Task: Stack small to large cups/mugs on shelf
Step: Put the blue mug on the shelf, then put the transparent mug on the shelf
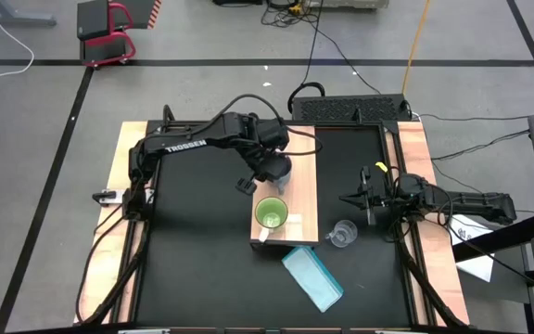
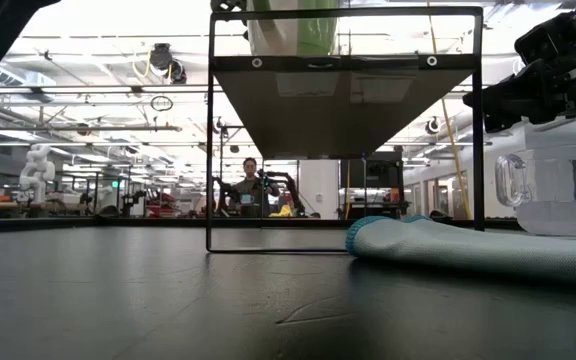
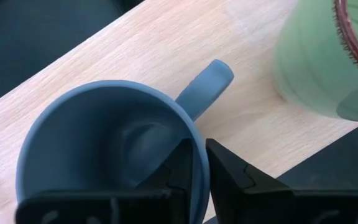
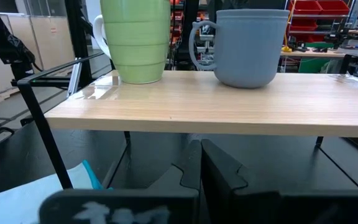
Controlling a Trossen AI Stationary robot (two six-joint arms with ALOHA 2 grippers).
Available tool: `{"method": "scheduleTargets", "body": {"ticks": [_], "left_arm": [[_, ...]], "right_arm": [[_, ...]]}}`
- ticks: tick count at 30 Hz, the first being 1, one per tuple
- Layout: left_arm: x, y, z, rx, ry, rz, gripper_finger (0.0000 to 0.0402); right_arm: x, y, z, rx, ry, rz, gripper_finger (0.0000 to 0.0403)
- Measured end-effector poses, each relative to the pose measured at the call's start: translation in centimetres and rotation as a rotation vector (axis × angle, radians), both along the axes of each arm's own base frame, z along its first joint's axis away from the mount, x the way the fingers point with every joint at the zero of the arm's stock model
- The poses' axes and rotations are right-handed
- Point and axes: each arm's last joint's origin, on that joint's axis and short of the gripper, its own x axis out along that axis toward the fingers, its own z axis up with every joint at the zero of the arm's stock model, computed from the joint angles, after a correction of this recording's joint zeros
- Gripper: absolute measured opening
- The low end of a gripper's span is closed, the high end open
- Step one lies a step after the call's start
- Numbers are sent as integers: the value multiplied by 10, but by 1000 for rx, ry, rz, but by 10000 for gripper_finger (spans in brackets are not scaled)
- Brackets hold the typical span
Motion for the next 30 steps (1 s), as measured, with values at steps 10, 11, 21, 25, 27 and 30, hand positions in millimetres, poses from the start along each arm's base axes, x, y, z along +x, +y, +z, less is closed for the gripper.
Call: {"method": "scheduleTargets", "body": {"ticks": [10,11,21,25,27,30], "left_arm": [[1,4,1,-22,-10,60,64],[1,5,1,-23,-10,65,71],[-4,5,5,-19,-5,56,142],[-13,2,26,19,-70,50,156],[-21,-1,40,56,-110,51,160],[-34,-4,57,75,-158,59,159]], "right_arm": [[0,0,0,4,0,0,0],[0,0,0,4,0,0,0],[0,0,0,4,1,0,0],[0,0,0,4,2,0,0],[0,0,0,5,3,0,0],[0,0,0,8,4,-1,0]]}}
